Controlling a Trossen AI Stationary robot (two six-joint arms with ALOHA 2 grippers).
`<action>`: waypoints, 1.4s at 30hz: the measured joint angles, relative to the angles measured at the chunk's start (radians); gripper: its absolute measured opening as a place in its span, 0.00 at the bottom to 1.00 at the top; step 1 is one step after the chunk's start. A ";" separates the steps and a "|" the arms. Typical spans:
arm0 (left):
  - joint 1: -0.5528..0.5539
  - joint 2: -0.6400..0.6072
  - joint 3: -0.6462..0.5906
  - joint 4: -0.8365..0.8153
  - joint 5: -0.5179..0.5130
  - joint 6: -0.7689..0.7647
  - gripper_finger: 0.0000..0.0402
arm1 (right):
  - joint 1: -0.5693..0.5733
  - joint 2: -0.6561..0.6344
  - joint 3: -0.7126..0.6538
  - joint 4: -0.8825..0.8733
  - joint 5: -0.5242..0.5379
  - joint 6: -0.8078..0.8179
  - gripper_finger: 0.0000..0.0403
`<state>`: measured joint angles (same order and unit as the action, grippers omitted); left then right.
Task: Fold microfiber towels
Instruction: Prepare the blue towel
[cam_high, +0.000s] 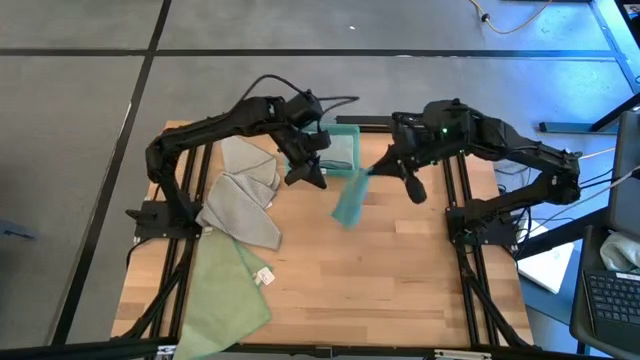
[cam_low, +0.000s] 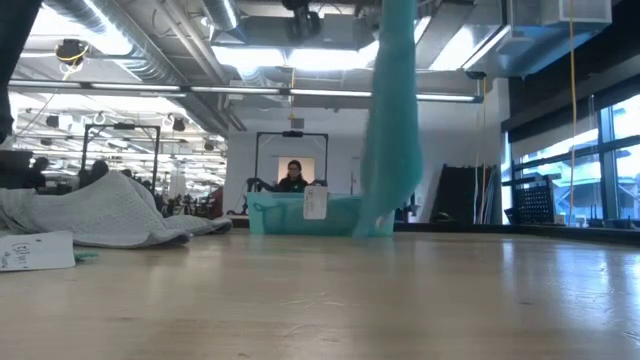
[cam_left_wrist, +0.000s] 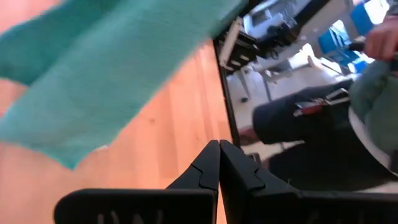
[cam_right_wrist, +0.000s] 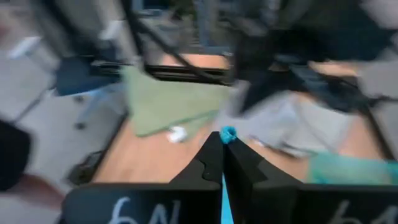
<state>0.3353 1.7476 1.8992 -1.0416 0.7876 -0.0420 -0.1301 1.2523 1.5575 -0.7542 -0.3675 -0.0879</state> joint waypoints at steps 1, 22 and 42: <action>0.005 -0.011 0.000 0.010 -0.010 0.000 0.00 | 0.027 0.014 0.021 -0.033 -0.013 0.001 0.01; 0.029 -0.071 0.000 -0.006 -0.038 0.025 0.00 | 0.252 0.174 -0.258 -0.124 -0.238 0.358 0.17; -0.046 -0.176 0.000 0.022 -0.128 -0.129 0.00 | 0.226 0.089 -0.209 -0.167 0.160 0.545 0.29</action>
<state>0.2896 1.5715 1.8988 -1.0192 0.6594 -0.1712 0.0956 1.3412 1.3484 -0.9208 -0.2071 0.4574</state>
